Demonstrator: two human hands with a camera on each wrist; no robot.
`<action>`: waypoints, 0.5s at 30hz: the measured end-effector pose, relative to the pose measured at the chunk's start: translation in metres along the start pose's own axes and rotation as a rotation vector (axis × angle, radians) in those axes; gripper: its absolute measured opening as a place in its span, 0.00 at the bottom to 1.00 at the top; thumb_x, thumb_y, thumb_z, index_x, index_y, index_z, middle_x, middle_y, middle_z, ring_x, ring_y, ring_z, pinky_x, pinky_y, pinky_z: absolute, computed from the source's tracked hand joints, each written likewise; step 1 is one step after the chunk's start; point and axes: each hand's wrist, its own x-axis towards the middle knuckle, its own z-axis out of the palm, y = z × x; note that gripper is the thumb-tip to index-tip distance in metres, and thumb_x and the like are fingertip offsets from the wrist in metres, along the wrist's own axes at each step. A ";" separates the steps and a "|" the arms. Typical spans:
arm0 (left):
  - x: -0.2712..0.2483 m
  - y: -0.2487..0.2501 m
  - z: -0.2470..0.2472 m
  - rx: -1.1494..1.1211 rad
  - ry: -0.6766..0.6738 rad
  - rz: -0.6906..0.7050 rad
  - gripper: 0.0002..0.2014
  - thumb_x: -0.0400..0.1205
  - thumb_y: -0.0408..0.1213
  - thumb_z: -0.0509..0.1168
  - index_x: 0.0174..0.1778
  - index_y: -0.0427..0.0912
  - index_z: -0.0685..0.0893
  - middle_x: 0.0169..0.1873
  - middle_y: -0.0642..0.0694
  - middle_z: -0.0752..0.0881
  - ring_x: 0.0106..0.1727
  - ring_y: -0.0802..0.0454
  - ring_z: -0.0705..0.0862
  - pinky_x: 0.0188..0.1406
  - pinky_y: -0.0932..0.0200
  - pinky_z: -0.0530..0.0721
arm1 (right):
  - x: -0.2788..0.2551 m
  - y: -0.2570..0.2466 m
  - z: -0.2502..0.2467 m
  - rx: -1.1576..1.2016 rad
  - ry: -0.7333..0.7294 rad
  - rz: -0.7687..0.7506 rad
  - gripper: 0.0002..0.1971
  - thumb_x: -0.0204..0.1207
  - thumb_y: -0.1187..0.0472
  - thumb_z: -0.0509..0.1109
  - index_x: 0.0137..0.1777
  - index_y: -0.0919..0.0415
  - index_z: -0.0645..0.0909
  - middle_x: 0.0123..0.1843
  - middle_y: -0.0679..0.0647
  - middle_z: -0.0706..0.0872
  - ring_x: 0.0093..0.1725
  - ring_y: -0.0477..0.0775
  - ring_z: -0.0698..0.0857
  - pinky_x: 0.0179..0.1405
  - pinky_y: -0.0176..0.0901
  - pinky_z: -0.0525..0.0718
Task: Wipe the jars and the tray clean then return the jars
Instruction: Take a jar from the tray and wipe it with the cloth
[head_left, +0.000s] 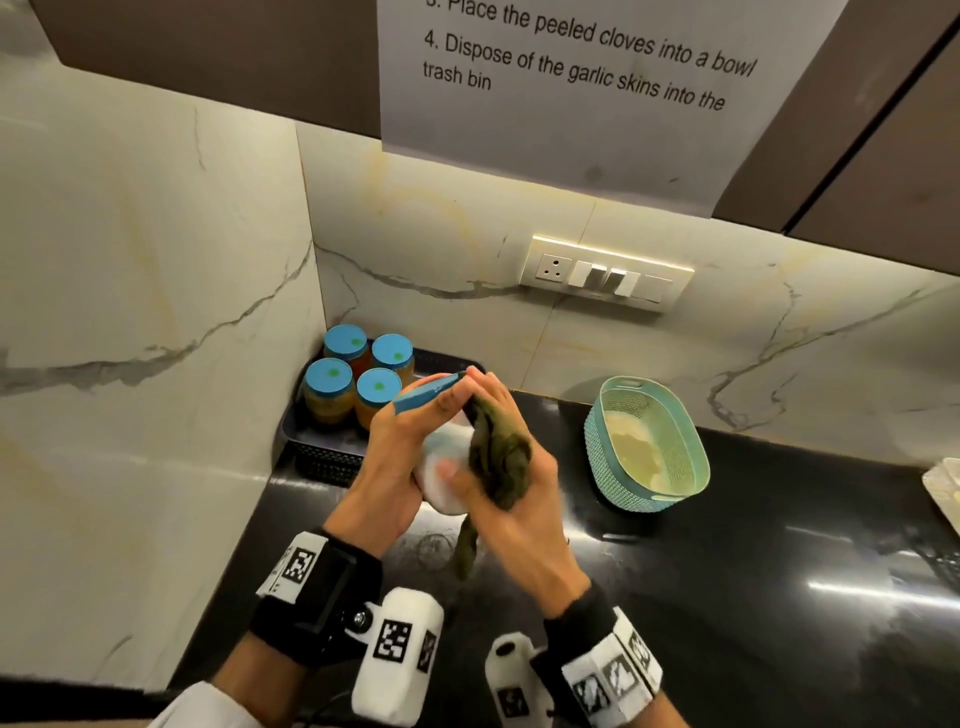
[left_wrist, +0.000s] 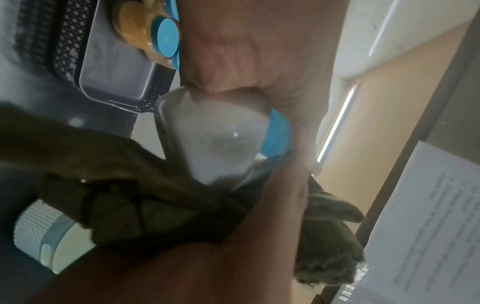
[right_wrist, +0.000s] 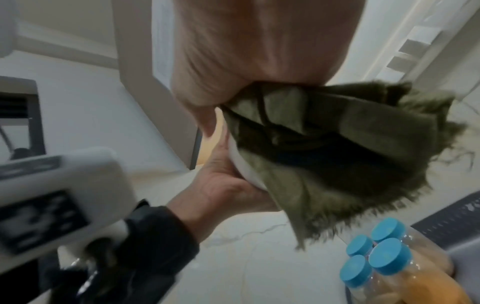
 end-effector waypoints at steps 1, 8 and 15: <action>-0.003 0.002 0.001 0.003 -0.029 -0.015 0.45 0.55 0.62 0.89 0.63 0.38 0.88 0.57 0.36 0.90 0.59 0.40 0.90 0.59 0.45 0.90 | -0.003 0.001 -0.001 -0.077 -0.025 -0.046 0.40 0.74 0.73 0.83 0.85 0.65 0.71 0.87 0.52 0.73 0.89 0.60 0.68 0.86 0.71 0.69; -0.006 0.017 -0.005 -0.023 -0.124 -0.093 0.49 0.53 0.62 0.89 0.67 0.38 0.88 0.60 0.36 0.90 0.58 0.40 0.90 0.52 0.47 0.93 | 0.013 -0.010 -0.019 0.138 0.077 0.152 0.39 0.65 0.77 0.88 0.77 0.63 0.81 0.70 0.56 0.90 0.71 0.56 0.89 0.72 0.57 0.87; -0.004 0.021 0.014 -0.142 -0.192 -0.151 0.39 0.43 0.58 0.92 0.49 0.44 0.96 0.49 0.37 0.93 0.44 0.42 0.94 0.38 0.49 0.94 | 0.013 -0.025 -0.012 0.265 0.062 0.085 0.31 0.73 0.78 0.81 0.67 0.43 0.89 0.63 0.48 0.94 0.65 0.53 0.92 0.65 0.50 0.90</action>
